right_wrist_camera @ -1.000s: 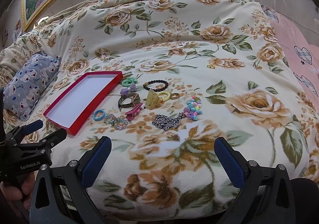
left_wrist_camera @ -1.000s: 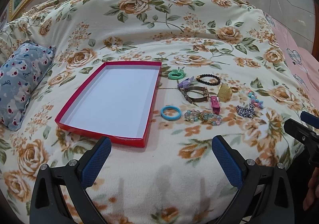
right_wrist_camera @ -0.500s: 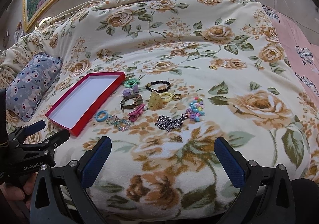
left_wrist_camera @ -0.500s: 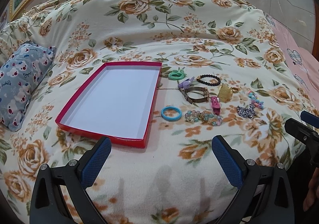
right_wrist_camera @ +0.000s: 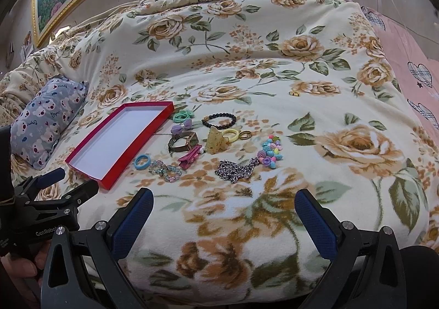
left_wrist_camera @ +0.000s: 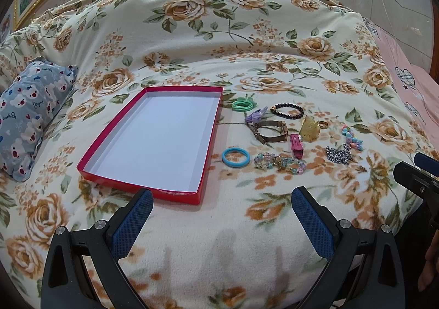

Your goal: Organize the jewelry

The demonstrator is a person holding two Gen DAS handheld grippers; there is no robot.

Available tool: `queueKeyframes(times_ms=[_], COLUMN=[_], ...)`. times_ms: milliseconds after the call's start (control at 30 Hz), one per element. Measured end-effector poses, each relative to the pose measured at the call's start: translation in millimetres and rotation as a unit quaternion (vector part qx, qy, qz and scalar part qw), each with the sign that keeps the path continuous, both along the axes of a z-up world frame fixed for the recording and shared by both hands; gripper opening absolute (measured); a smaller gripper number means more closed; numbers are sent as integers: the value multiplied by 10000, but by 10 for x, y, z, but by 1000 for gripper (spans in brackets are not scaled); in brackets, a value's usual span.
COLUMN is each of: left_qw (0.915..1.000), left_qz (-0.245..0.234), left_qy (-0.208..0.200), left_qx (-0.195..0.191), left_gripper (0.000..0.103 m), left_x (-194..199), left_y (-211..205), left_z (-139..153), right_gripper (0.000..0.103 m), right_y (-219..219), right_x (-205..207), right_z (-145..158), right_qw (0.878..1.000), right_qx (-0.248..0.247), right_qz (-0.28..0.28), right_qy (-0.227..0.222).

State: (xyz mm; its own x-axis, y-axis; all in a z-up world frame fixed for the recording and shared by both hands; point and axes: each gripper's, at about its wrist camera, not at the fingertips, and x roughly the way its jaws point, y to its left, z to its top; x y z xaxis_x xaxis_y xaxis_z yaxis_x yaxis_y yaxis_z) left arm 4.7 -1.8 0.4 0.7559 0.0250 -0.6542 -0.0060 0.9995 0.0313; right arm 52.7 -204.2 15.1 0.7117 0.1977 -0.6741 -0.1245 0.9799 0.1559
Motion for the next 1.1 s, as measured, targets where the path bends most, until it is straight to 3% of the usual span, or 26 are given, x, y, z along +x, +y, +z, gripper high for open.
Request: queueKeyframes(times_ms=[733,1100], left_qw=[9999,9972], left_qz=[-94,-582], left_qy=[105,390], left_qx=[-46,-256], left_gripper=[102,101], left_x=[72,411], left_y=[-18,-42], left_z=[-16,-97], right_gripper=[103,102], right_y=[-7,-121], right_x=[52,235], right_z=[-29,-101], right_qw=[9999,9998], right_qx=[125,164], right_qz=[-12,-3], right_qy=[77,144])
